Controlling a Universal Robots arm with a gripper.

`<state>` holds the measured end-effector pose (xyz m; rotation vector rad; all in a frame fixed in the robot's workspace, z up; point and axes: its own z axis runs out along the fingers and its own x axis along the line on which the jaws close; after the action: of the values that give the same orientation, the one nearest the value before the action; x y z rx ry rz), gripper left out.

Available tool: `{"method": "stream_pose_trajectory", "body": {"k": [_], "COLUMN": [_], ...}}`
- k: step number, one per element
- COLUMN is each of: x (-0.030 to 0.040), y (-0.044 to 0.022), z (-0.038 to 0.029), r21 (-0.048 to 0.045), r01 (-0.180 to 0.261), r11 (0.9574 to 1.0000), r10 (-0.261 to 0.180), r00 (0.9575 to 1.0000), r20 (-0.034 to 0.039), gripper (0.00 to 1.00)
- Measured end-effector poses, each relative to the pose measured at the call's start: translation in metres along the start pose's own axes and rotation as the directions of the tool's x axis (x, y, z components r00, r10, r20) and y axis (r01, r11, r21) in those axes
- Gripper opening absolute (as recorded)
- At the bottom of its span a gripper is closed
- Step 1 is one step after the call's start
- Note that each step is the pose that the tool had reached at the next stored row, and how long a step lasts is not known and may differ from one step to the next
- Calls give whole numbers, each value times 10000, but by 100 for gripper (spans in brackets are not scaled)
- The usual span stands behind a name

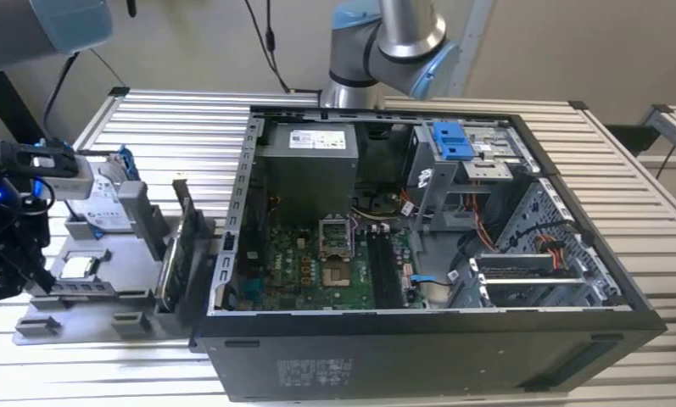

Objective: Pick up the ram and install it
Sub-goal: 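Pick up the ram and move it above insertion slot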

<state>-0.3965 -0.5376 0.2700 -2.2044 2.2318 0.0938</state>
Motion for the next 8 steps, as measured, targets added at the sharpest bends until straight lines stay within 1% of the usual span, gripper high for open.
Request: {"method": "stream_pose_trajectory", "body": {"k": [8], "x": [-4], "y": [3], "z": [-78], "r21": [0], "r01": [0], "r11": [10000], "r10": [0], "r00": [10000], "r20": [0], "gripper": [14]}}
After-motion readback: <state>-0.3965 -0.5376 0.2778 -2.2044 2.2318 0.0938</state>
